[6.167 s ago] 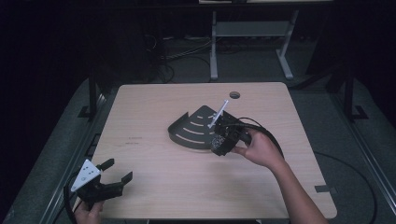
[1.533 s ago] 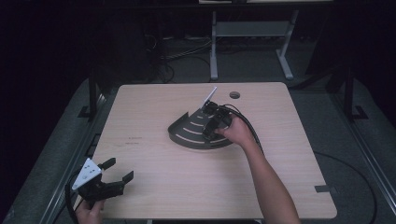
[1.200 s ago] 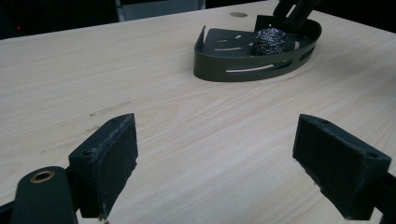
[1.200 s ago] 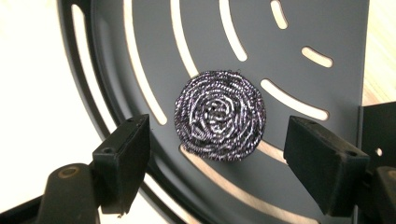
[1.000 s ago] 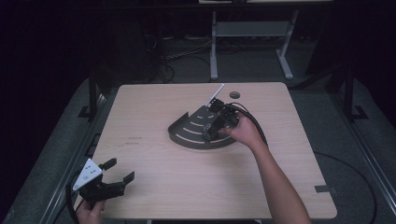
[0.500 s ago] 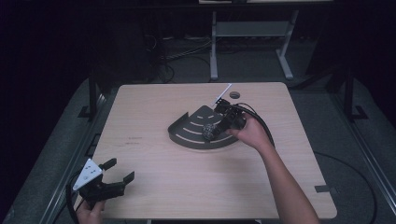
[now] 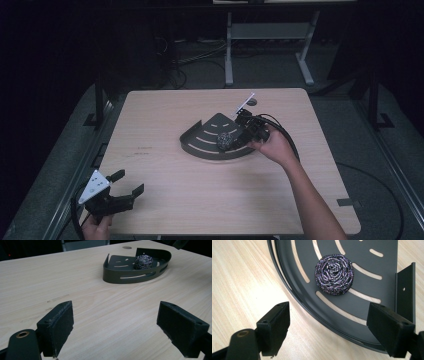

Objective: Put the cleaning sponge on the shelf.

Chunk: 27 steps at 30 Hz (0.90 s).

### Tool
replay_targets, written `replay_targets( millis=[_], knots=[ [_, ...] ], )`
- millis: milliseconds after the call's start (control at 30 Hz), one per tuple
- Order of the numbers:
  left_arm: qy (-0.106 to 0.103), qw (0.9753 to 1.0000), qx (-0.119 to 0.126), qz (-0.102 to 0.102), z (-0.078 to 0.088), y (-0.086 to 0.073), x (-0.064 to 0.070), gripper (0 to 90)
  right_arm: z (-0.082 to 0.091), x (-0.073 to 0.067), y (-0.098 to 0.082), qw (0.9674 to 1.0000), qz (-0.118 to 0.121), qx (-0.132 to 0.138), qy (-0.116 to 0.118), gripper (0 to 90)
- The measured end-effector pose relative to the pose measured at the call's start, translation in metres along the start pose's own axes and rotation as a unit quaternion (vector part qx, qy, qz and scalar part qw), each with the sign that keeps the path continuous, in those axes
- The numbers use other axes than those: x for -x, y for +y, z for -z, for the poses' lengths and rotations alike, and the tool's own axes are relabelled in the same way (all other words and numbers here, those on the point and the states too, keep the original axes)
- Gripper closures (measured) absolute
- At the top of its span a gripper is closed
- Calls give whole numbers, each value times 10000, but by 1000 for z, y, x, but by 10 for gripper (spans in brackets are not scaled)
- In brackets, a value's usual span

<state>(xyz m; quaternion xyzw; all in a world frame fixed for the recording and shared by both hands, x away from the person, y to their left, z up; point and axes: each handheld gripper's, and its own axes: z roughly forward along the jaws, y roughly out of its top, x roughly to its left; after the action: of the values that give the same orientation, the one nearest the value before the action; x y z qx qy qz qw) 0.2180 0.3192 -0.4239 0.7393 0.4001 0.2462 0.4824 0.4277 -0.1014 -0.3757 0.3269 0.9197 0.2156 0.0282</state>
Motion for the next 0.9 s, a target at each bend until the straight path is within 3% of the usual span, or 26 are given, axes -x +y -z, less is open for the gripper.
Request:
replay_targets(
  millis=[900],
  knots=[
    [11,10000,-22,-23,0,0,1,132,6,-11,-27,10000,56,26,66,144]
  ],
)
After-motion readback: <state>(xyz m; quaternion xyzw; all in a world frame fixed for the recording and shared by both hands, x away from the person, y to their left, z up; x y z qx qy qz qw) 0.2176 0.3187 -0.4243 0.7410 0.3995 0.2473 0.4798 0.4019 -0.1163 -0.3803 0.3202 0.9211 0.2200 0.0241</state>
